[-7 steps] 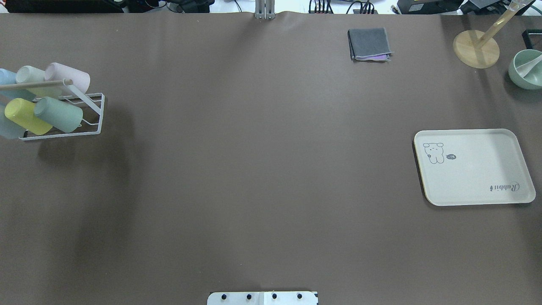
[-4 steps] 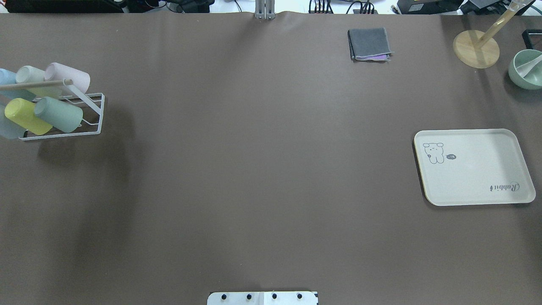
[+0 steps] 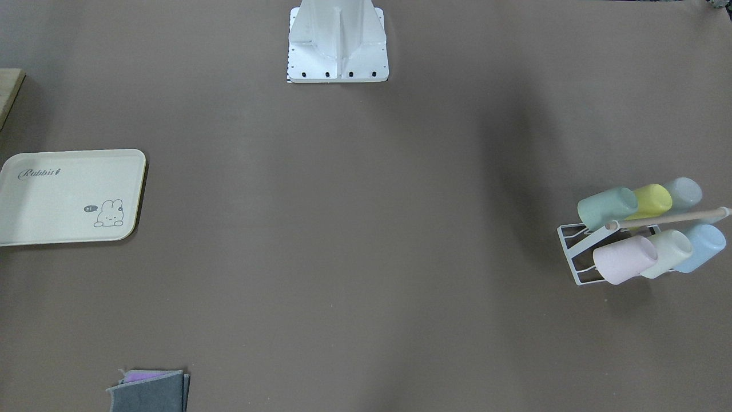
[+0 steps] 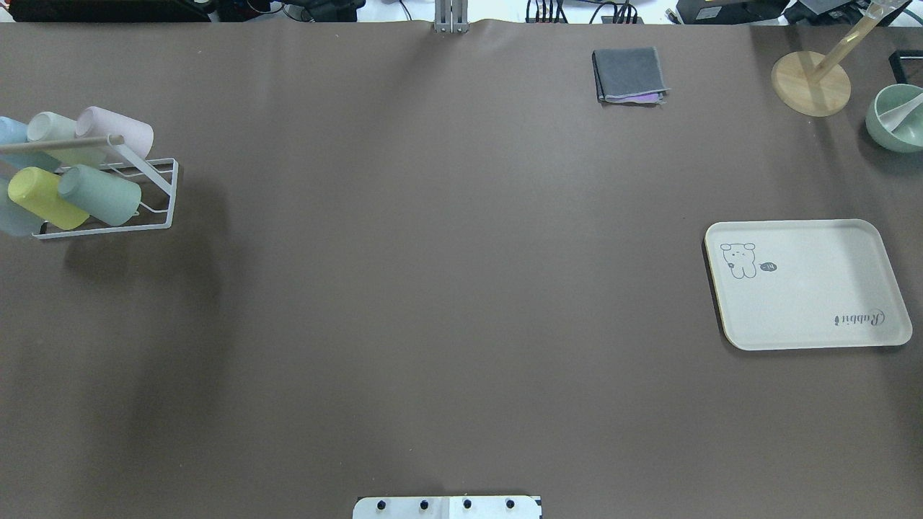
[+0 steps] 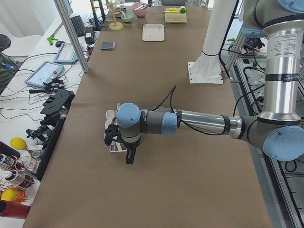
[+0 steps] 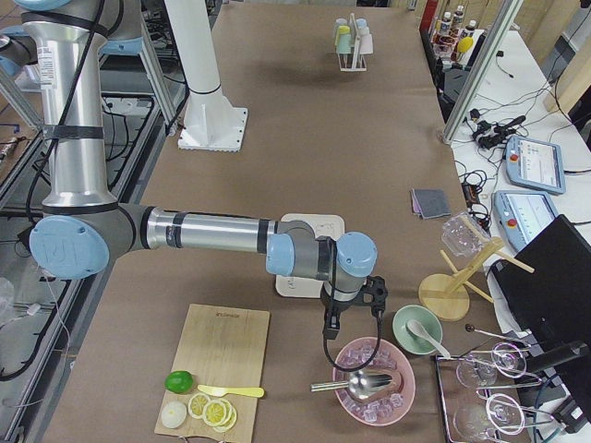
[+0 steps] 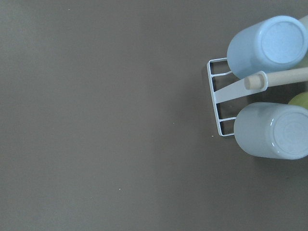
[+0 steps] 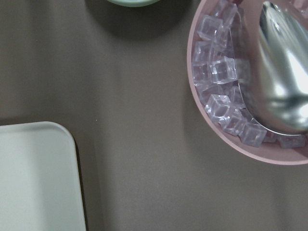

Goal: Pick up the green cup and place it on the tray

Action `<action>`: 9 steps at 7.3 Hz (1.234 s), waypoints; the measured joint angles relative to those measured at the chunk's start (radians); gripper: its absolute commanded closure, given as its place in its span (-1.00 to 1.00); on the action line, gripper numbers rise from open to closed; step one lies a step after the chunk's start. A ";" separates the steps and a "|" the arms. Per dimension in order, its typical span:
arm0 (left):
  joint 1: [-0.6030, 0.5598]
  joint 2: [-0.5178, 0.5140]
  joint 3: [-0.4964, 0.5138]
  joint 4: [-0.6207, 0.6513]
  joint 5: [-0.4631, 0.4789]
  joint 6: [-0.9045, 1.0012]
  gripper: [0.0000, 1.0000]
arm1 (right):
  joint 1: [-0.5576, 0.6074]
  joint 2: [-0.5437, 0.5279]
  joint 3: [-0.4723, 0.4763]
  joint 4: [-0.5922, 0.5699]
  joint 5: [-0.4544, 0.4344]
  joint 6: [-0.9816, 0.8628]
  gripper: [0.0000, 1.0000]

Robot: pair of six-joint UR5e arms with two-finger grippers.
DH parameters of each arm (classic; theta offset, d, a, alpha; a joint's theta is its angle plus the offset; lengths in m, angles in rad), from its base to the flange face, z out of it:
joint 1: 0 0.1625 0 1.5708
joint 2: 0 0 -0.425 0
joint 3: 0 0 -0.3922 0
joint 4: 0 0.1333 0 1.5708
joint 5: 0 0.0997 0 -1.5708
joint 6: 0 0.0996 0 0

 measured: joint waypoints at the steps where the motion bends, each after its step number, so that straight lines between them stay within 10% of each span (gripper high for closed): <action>1: 0.001 -0.002 -0.001 -0.001 0.000 0.001 -0.98 | 0.000 -0.002 -0.006 0.000 0.000 -0.001 -1.00; 9: 0.003 -0.010 -0.016 -0.045 0.001 0.007 -0.97 | -0.001 0.000 0.049 0.003 -0.007 -0.004 -1.00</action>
